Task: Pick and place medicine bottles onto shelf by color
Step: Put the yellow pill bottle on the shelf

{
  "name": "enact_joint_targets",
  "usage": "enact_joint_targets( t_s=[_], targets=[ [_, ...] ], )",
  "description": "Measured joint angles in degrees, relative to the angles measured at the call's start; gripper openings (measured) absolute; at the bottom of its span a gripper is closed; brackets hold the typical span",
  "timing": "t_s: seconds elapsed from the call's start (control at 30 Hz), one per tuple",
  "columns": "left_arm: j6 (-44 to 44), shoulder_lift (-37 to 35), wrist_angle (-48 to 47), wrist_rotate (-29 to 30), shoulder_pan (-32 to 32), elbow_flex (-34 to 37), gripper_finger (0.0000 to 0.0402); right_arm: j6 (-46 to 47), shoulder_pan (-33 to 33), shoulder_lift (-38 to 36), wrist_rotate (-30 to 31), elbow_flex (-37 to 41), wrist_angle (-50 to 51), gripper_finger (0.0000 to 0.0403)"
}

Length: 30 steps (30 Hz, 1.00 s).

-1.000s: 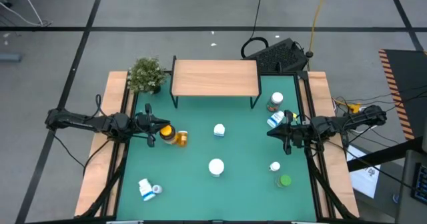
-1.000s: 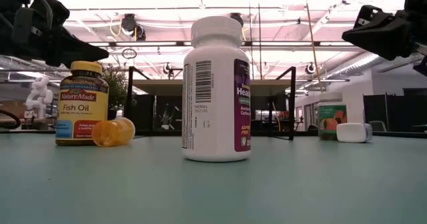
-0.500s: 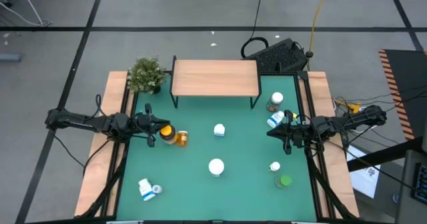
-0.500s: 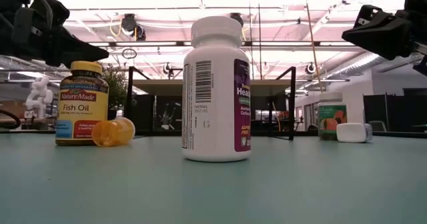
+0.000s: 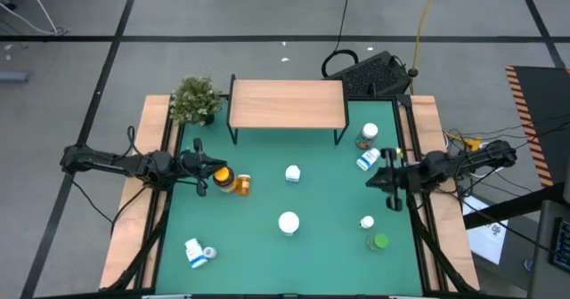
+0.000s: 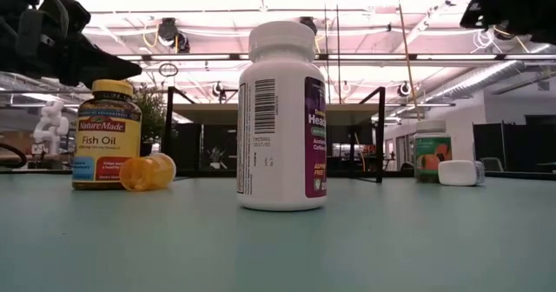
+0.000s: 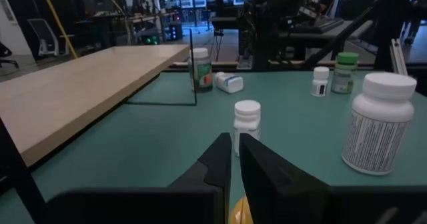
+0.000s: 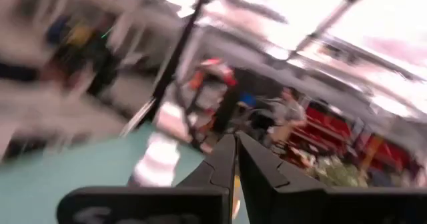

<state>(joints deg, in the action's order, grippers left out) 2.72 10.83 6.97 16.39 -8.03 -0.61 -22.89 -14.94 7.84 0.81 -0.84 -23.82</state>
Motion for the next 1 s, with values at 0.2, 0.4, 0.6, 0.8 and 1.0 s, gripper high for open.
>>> enact_joint_targets(
  t_s=[0.2, 0.4, 0.6, 0.8, 1.0],
  targets=[
    [0.0, 0.0, 5.0, 0.0, 0.0, 0.0, 0.0035, 7.2, 0.0, 0.1, 16.4, 0.0, -2.8, 0.0013],
    [-0.1, 0.0, 8.8, 0.1, 0.0, 0.0, 0.0035, 17.5, 0.0, 0.2, 24.7, 0.0, -2.8, 0.0013],
    [1.0, 0.0, 12.8, 0.6, 0.3, 0.0, 0.0035, 21.4, 0.0, 0.3, 24.5, 0.0, -10.1, 0.0013],
    [-7.5, 0.1, 2.5, -1.2, -1.1, -2.4, 0.0043, 19.2, 0.4, 0.5, 31.5, 0.0, -11.1, 0.0013],
    [-8.4, 1.9, -13.0, 3.0, -3.9, -13.6, 0.0109, 20.1, 0.7, 2.0, 32.0, 0.0, -2.9, 0.0070]
  ],
)
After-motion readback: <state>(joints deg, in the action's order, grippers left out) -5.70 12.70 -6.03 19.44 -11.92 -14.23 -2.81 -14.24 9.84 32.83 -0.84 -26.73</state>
